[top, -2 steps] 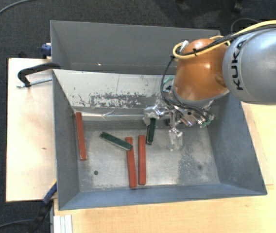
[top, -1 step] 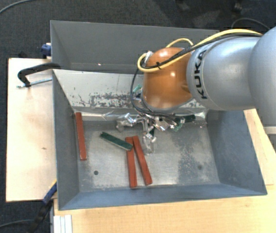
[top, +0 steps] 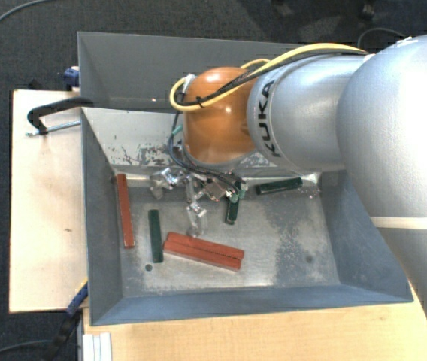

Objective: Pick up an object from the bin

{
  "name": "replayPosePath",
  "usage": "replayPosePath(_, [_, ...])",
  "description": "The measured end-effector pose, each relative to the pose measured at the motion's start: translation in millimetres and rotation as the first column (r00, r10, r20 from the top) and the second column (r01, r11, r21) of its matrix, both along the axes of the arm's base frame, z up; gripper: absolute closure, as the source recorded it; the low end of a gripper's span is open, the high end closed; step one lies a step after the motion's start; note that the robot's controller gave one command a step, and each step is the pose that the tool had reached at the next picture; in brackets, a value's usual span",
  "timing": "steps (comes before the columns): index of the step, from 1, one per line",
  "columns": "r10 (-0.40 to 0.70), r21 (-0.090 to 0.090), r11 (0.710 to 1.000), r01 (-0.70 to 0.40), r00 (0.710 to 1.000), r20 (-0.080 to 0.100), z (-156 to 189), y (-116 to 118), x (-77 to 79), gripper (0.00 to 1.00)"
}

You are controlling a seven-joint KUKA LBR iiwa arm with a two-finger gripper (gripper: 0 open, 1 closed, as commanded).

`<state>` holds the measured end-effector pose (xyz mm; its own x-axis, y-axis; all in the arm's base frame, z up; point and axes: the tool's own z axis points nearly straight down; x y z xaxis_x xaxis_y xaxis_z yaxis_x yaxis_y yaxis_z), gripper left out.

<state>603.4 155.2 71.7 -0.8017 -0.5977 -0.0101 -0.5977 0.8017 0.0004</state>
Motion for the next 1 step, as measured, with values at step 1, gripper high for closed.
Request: replayPosePath(1, [0.178, -0.008, 0.984, -0.179, 0.984, -0.01, 3.8, -115.3, -62.3, 0.0])
